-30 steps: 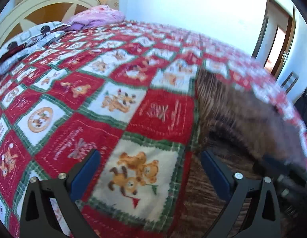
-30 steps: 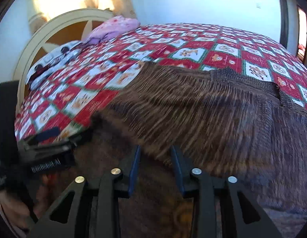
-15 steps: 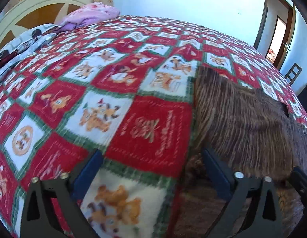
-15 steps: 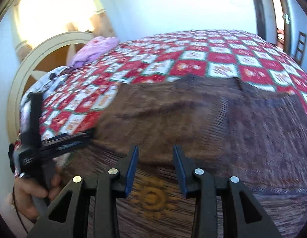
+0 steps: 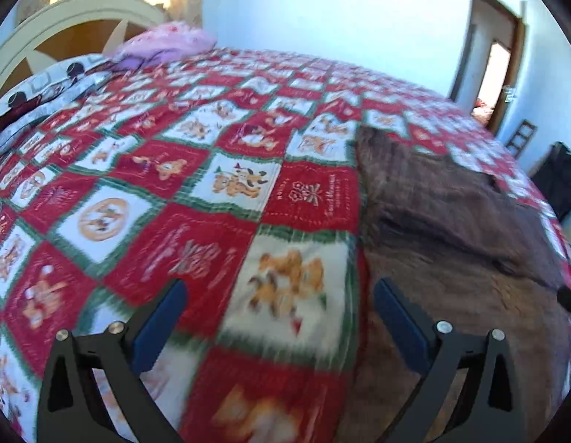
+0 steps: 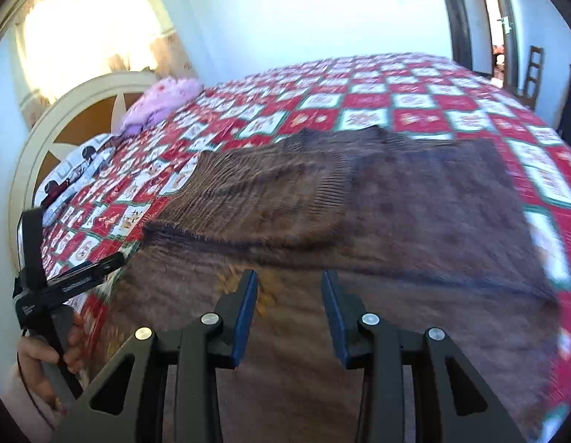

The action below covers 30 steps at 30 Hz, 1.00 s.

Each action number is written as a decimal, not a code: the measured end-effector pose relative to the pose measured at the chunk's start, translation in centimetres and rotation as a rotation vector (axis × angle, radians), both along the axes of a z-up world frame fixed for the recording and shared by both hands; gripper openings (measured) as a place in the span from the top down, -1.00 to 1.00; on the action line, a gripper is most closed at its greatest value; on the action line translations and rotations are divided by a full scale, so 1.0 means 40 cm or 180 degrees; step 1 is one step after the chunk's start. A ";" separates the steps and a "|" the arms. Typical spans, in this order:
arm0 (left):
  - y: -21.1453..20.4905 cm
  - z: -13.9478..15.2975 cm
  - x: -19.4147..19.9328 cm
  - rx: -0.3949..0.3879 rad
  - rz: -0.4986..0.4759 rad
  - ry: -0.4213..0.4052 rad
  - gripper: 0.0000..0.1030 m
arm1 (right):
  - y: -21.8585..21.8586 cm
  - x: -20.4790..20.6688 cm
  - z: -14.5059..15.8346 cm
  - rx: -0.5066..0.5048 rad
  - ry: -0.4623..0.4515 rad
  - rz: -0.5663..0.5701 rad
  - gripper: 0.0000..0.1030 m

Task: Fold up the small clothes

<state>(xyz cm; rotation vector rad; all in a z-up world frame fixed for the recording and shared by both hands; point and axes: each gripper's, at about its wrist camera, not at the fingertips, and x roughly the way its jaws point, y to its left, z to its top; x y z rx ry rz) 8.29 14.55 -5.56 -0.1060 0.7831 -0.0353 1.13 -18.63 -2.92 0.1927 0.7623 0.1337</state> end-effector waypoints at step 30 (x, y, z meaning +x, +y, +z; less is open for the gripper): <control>-0.022 -0.078 -0.440 -0.0103 -0.1260 0.0538 0.38 | 0.182 -0.315 0.039 0.0228 -0.0322 0.0654 0.18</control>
